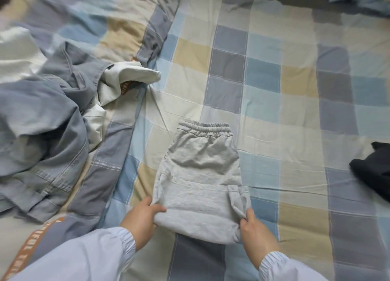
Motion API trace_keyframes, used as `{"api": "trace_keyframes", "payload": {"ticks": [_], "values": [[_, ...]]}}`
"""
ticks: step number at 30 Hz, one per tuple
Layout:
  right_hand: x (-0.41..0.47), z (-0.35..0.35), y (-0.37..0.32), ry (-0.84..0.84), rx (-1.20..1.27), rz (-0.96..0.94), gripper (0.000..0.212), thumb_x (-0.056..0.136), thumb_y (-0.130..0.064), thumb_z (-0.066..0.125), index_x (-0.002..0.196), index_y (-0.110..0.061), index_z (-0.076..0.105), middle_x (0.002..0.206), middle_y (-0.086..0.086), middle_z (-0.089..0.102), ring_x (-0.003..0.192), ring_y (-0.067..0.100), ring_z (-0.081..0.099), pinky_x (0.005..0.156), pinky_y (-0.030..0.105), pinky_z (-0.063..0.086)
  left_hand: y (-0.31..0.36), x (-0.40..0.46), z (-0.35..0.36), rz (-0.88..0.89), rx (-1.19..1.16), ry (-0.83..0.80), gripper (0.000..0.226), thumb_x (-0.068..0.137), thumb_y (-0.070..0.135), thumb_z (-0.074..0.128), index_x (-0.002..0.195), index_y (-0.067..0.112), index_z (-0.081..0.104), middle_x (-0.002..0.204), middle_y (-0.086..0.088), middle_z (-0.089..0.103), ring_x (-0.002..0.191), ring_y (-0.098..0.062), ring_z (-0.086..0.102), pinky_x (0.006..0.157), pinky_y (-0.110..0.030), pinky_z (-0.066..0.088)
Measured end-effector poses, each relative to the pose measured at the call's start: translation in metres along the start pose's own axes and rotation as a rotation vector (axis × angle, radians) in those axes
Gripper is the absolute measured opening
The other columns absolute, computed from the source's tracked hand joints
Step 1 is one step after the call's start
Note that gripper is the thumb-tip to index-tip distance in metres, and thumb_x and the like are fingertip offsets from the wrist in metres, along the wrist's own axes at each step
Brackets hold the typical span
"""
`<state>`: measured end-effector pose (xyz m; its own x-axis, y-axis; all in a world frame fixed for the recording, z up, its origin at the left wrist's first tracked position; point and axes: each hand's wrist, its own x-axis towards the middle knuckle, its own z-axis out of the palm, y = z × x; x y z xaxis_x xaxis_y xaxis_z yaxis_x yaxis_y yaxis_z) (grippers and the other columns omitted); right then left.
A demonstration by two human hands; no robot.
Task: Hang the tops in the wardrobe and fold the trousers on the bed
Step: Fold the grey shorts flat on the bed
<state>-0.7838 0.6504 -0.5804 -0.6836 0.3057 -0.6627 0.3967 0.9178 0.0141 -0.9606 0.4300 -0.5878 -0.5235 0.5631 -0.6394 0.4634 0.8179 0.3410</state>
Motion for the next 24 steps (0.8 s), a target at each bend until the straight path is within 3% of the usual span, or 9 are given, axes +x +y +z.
{"api": "trace_keyframes", "payload": {"ticks": [3,5,7,8,10,11,17,21,24], "values": [[-0.017,0.001,0.005,-0.132,-0.007,0.083,0.028,0.085,-0.001,0.051,0.112,0.001,0.056,0.132,0.016,0.031,0.083,0.030,0.063,0.065,0.034,0.036,0.000,-0.015,0.004,0.027,0.063,-0.193,0.037,0.090,0.027,0.054,0.126,0.034,0.057,0.129,-0.002,0.052,0.125,-0.017,0.048,0.096,-0.014,0.032],[-0.024,0.011,0.012,-0.127,0.004,-0.033,0.034,0.095,-0.006,0.033,0.125,0.000,0.048,0.136,0.011,0.030,0.080,0.024,0.053,0.072,0.037,0.034,0.002,-0.023,0.000,0.029,0.074,-0.354,0.031,0.089,0.030,0.055,0.118,0.032,0.064,0.126,-0.002,0.059,0.122,-0.018,0.052,0.091,-0.014,0.034],[-0.029,0.007,0.018,-0.177,0.142,-0.034,0.021,0.090,-0.022,0.047,0.101,-0.009,0.060,0.107,0.001,0.044,0.075,0.016,0.040,0.061,0.038,0.034,0.002,-0.026,-0.011,0.035,0.139,-0.445,0.020,0.087,0.036,0.056,0.092,0.052,0.067,0.120,0.002,0.054,0.117,-0.021,0.052,0.087,-0.016,0.035],[-0.028,0.001,0.024,-0.153,0.190,-0.026,0.016,0.076,-0.037,0.060,0.073,-0.021,0.062,0.087,-0.009,0.042,0.074,0.014,0.040,0.050,0.027,0.008,0.002,-0.025,-0.021,0.041,0.177,-0.423,0.022,0.085,0.040,0.057,0.078,0.060,0.062,0.117,0.010,0.045,0.115,-0.022,0.047,0.088,-0.017,0.035],[-0.020,-0.004,0.046,-0.047,0.301,-0.056,0.023,0.042,-0.056,0.056,0.045,-0.033,0.056,0.076,-0.020,0.045,0.068,0.006,0.054,0.062,0.017,0.050,-0.002,-0.017,-0.037,0.091,0.256,-0.298,0.012,0.079,0.048,0.054,0.086,0.052,0.063,0.127,0.023,0.029,0.127,-0.017,0.028,0.097,-0.020,0.032],[-0.010,-0.007,0.056,-0.056,0.481,-0.045,0.018,0.039,-0.054,0.050,0.042,-0.038,0.056,0.083,-0.023,0.052,0.075,0.002,0.058,0.068,0.016,0.049,-0.007,-0.009,-0.046,0.124,0.251,-0.247,0.023,0.073,0.052,0.050,0.089,0.044,0.064,0.135,0.025,0.025,0.134,-0.013,0.021,0.103,-0.023,0.031],[0.085,-0.036,0.085,0.167,1.373,0.150,0.019,0.067,-0.008,0.076,0.075,-0.022,0.066,0.073,-0.003,0.065,0.066,0.008,0.058,0.063,0.017,0.046,-0.025,0.082,-0.064,-0.131,-0.834,-0.145,0.015,0.071,0.029,0.071,0.085,0.026,0.074,0.082,0.012,0.074,0.083,-0.004,0.068,0.077,-0.017,0.051],[0.143,0.005,0.068,0.168,1.802,0.331,0.036,0.079,-0.039,0.068,0.106,-0.016,0.061,0.102,0.003,0.067,0.090,0.014,0.063,0.079,0.029,0.050,-0.022,0.134,-0.023,-0.274,-1.151,0.065,0.044,0.075,0.047,0.070,0.095,0.008,0.066,0.090,-0.004,0.069,0.079,-0.015,0.065,0.069,-0.026,0.050],[0.150,0.023,0.055,0.116,1.879,0.324,0.075,0.054,-0.056,0.076,0.113,-0.011,0.062,0.103,0.002,0.072,0.092,0.016,0.068,0.083,0.030,0.055,-0.012,0.139,0.004,-0.329,-1.253,0.129,0.021,0.085,0.023,0.066,0.102,0.011,0.066,0.092,-0.004,0.072,0.071,-0.008,0.070,0.058,-0.018,0.054]]}}
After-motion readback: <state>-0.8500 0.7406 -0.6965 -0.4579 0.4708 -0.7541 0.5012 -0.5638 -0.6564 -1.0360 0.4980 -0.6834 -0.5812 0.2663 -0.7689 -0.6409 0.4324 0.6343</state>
